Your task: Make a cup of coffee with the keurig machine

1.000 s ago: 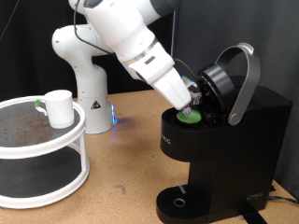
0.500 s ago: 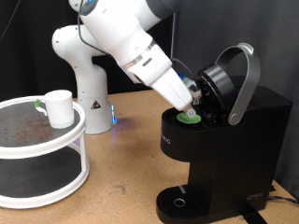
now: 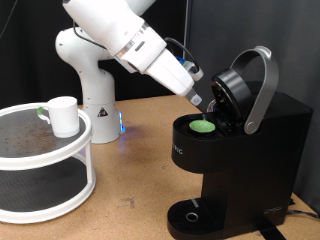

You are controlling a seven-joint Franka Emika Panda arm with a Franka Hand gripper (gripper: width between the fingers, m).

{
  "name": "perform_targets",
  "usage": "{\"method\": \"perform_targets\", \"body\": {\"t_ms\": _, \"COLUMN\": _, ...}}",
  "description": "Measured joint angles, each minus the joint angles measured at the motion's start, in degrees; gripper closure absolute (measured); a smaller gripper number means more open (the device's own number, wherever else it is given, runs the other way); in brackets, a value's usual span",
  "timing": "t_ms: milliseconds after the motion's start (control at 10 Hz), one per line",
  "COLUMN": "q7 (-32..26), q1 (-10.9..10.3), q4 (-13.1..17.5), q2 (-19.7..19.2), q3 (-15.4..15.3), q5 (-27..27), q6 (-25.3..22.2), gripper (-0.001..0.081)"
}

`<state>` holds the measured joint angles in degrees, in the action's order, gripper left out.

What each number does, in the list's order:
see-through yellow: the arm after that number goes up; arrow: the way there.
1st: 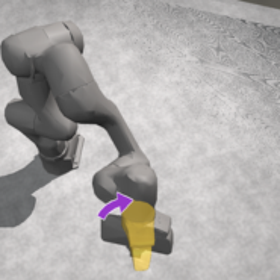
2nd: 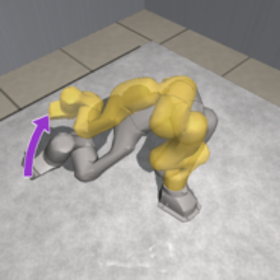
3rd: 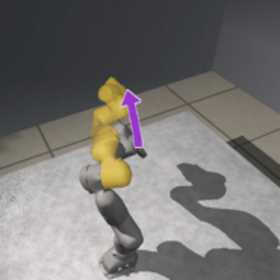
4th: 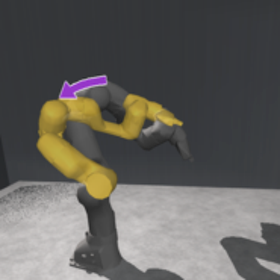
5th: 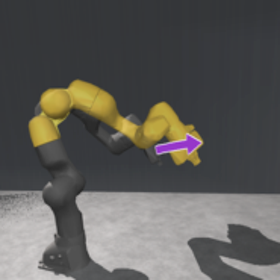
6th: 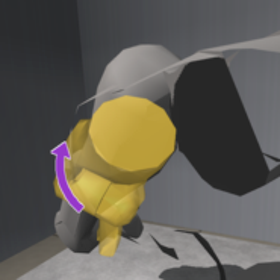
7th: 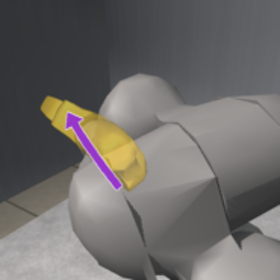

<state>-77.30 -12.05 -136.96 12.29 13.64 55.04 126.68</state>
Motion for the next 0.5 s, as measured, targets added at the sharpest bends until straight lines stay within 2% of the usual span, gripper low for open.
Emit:
{"method": "perform_targets", "body": {"t_ms": 200, "q7": 0.3, "q1": 0.1, "q4": 0.0, "q2": 0.3, "q3": 0.6, "q5": 1.9, "q6": -1.1, "gripper": -0.0001}}
{"method": "perform_targets", "body": {"t_ms": 500, "q7": 2.7, "q1": 1.2, "q4": 1.1, "q2": 3.6, "q3": 3.0, "q5": 3.6, "q6": -5.6, "gripper": -0.0001}}
